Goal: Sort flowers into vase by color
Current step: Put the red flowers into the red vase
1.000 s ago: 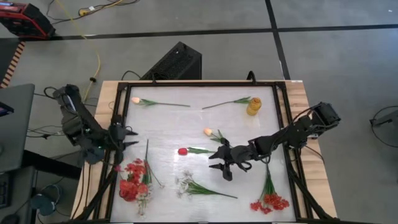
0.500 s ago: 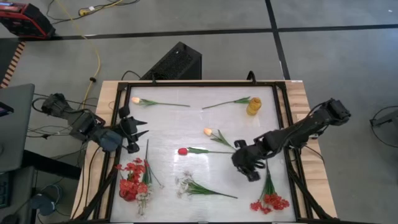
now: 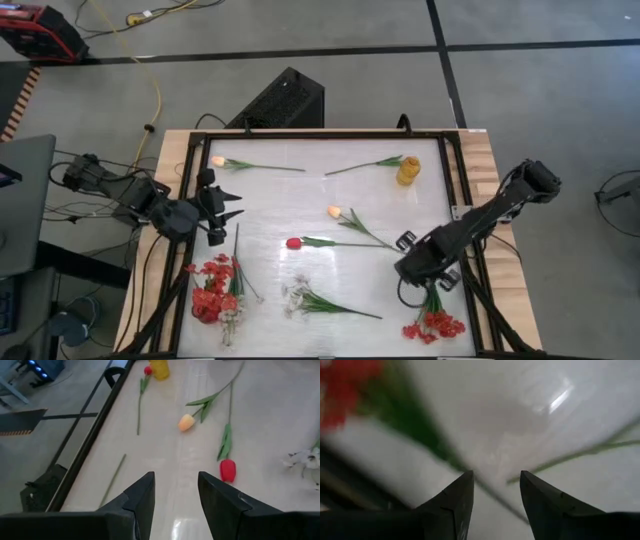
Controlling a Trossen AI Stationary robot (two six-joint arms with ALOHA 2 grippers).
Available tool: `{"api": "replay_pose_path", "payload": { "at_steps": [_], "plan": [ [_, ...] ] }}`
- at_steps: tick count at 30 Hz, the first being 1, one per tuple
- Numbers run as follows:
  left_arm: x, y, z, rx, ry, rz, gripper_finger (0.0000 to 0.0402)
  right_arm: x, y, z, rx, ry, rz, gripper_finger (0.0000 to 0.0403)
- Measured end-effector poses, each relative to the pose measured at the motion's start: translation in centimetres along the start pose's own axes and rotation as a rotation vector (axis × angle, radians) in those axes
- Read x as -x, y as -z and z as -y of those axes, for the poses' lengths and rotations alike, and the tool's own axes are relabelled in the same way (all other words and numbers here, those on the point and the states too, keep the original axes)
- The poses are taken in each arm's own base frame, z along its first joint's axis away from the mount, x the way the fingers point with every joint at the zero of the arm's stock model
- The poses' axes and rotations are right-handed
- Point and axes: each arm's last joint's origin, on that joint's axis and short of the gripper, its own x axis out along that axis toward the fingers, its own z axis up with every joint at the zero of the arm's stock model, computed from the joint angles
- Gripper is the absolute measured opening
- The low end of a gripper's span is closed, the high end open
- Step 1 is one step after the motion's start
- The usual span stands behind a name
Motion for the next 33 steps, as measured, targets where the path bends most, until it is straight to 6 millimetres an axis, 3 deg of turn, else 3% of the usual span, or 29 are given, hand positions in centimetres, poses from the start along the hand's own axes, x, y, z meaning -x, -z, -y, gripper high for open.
{"api": "replay_pose_path", "payload": {
  "at_steps": [8, 19, 27, 33],
  "plan": [
    [-0.1, -0.3, -0.1, 0.053, -0.01, 0.021, 0.0139, -3.6, -1.3, -2.4, 0.314, -0.071, -0.229, 0.0186],
    [-0.1, -0.6, 0.0, 0.032, -0.004, 0.052, 0.0139, -8.2, -2.7, -4.9, 0.455, -0.042, -0.4, 0.0183],
    [-0.1, -0.6, 0.0, 0.038, 0.002, 0.051, 0.0139, -8.9, -3.2, -5.6, 0.465, 0.005, -0.388, 0.0152],
    [-0.1, -0.6, 0.0, 0.057, 0.004, 0.051, 0.0139, -8.1, -4.0, -5.7, 0.487, 0.072, -0.371, 0.0091]
  ]
}}
